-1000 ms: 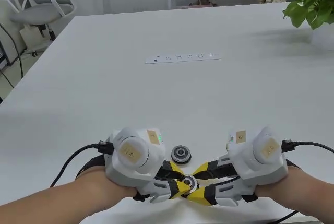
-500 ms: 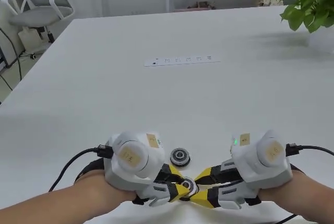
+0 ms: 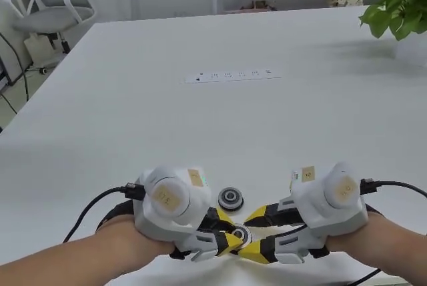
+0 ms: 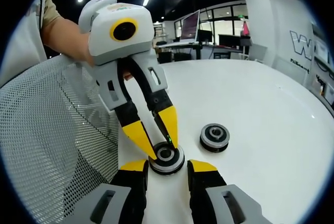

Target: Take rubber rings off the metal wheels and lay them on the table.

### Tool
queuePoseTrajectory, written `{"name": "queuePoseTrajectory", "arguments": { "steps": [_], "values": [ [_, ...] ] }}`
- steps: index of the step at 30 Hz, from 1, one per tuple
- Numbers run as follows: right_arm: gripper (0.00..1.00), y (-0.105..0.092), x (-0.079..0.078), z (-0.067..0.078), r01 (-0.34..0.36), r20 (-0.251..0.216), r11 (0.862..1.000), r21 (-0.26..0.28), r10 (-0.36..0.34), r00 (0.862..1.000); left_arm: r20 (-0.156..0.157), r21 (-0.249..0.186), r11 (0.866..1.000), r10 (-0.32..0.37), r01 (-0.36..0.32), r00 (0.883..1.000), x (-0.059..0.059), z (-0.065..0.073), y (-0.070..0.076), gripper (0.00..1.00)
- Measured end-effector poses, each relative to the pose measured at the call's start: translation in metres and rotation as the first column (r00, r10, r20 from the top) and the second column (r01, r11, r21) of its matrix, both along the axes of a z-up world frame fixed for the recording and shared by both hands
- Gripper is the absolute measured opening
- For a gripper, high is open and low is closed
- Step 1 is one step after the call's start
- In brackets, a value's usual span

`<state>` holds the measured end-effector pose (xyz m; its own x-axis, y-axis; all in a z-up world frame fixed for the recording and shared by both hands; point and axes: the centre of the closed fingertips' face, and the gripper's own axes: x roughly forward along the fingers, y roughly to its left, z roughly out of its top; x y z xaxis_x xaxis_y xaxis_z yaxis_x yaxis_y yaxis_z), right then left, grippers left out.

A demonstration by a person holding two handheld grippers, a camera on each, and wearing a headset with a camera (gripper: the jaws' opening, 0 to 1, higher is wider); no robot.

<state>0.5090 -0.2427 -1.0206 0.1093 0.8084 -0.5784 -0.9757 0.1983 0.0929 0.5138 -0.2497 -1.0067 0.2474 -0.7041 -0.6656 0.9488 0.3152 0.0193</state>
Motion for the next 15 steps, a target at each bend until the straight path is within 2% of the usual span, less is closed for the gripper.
{"name": "queuePoseTrajectory", "arguments": {
  "steps": [15],
  "values": [
    [0.18, -0.0086, -0.0038, -0.0006, 0.022, -0.020, 1.000, 0.003, -0.022, 1.000, 0.000, 0.001, 1.000, 0.003, -0.003, 1.000, -0.0002, 0.0001, 0.0001, 0.14]
  ]
}}
